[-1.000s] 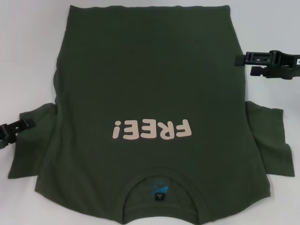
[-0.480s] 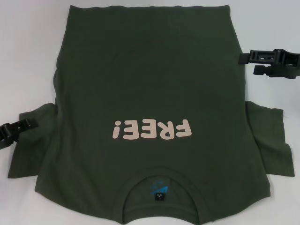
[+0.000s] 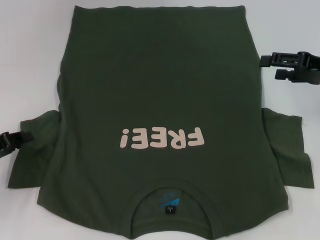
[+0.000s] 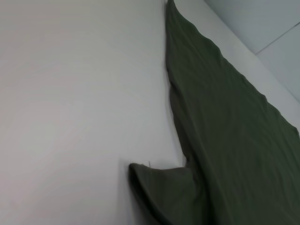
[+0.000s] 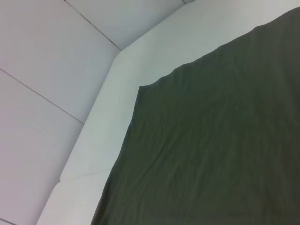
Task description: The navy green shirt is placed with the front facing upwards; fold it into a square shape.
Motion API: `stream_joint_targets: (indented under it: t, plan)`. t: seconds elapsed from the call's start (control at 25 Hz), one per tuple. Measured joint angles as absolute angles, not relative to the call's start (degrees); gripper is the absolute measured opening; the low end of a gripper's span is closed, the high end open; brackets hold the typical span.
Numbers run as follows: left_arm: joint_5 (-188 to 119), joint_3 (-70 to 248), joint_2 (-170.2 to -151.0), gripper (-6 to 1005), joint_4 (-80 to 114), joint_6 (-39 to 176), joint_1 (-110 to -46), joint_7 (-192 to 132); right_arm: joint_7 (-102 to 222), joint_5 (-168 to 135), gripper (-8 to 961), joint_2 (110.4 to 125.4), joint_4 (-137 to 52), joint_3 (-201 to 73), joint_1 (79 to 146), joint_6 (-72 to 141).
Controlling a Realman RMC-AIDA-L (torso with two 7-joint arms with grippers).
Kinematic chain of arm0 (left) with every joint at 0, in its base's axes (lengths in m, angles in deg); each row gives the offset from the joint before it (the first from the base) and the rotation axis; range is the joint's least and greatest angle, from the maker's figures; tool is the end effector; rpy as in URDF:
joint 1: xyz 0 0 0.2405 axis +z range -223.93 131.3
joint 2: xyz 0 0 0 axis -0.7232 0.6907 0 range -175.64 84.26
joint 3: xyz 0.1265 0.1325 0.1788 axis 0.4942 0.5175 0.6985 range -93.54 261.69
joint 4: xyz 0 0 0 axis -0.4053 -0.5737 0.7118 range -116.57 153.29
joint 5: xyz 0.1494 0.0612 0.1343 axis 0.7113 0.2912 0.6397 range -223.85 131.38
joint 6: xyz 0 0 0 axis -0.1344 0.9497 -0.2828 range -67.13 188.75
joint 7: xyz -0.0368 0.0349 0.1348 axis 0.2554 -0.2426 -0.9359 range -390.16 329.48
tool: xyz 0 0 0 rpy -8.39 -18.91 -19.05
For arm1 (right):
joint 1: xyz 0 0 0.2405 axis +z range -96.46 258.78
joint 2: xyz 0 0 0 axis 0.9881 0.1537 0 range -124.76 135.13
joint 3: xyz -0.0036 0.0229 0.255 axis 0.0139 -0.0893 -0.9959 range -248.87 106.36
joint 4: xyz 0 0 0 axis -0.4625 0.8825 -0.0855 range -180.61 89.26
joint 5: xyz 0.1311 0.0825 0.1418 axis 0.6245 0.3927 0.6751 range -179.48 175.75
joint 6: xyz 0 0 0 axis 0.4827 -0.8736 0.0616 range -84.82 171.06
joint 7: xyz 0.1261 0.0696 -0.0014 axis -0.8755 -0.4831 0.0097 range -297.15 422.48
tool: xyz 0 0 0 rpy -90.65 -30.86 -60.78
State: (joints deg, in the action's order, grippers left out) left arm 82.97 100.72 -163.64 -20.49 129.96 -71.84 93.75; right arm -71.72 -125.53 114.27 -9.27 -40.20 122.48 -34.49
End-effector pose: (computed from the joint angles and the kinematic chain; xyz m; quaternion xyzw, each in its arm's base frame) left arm -0.3806 0.3236 0.0564 -0.6389 -0.6599 -0.2592 0.2987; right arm 0.2607 0.4178 0.0861 -0.7555 0.5771 0.2521 0.1808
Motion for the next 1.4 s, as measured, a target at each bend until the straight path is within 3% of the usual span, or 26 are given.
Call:
stream_joint_targets:
  t: [0.16,0.4,0.8,1.16,1.4]
  plan:
    - [83.04,100.77,-163.63,291,-20.49,129.74,-71.82,93.56,-71.72,-125.53,912,114.25,-9.29,-40.23,122.46,-34.5]
    - [83.04,102.07,-163.55,92,-20.9,129.7,-71.8,93.45,-71.96,-125.49,911,114.25,-9.29,-40.24,122.46,-34.49]
    - [87.72,109.22,-163.2,-2,-29.53,128.22,-72.54,96.33,-72.57,-125.44,912,114.25,-9.22,-40.23,122.46,-34.38]
    - [95.43,109.67,-162.8,0,-33.45,125.95,-74.71,98.5,-72.6,-125.44,912,114.21,-9.15,-40.23,122.4,-33.94]
    - [101.54,109.71,-161.31,0,-34.14,124.9,-77.62,100.87,-72.68,-125.44,912,114.17,-9.08,-40.23,122.38,-33.78]
